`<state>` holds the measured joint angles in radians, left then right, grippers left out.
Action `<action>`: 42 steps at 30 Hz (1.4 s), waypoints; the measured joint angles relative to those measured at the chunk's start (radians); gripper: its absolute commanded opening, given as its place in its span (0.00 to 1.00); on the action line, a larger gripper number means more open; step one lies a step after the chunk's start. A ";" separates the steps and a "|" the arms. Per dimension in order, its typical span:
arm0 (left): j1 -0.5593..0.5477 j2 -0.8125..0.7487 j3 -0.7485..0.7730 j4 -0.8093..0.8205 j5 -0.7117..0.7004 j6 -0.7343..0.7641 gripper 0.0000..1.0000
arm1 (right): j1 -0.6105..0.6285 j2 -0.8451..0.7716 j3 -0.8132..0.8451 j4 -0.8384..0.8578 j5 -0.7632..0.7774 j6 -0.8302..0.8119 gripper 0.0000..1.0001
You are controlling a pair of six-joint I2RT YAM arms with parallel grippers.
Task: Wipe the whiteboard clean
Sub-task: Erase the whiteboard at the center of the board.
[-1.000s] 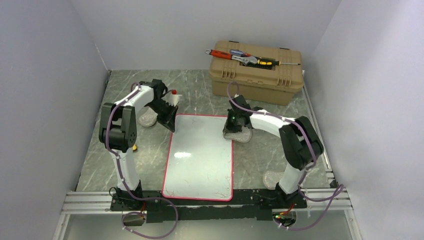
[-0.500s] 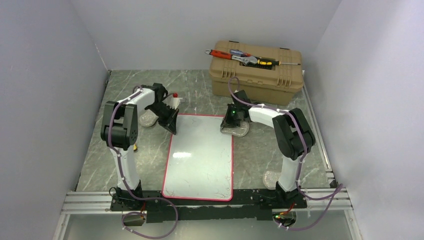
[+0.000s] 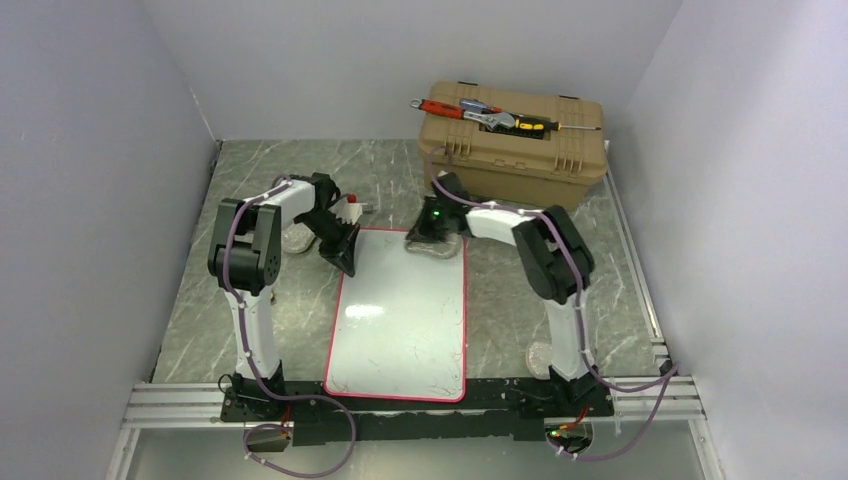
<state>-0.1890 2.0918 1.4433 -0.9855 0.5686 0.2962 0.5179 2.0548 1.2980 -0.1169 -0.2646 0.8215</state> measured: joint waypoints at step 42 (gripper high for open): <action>0.027 -0.008 -0.032 -0.019 0.012 -0.005 0.04 | 0.124 0.225 0.251 0.156 0.065 0.199 0.00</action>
<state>-0.1619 2.0842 1.4109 -1.0042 0.5808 0.2913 0.6422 2.2795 1.5494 0.0391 -0.1997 1.0206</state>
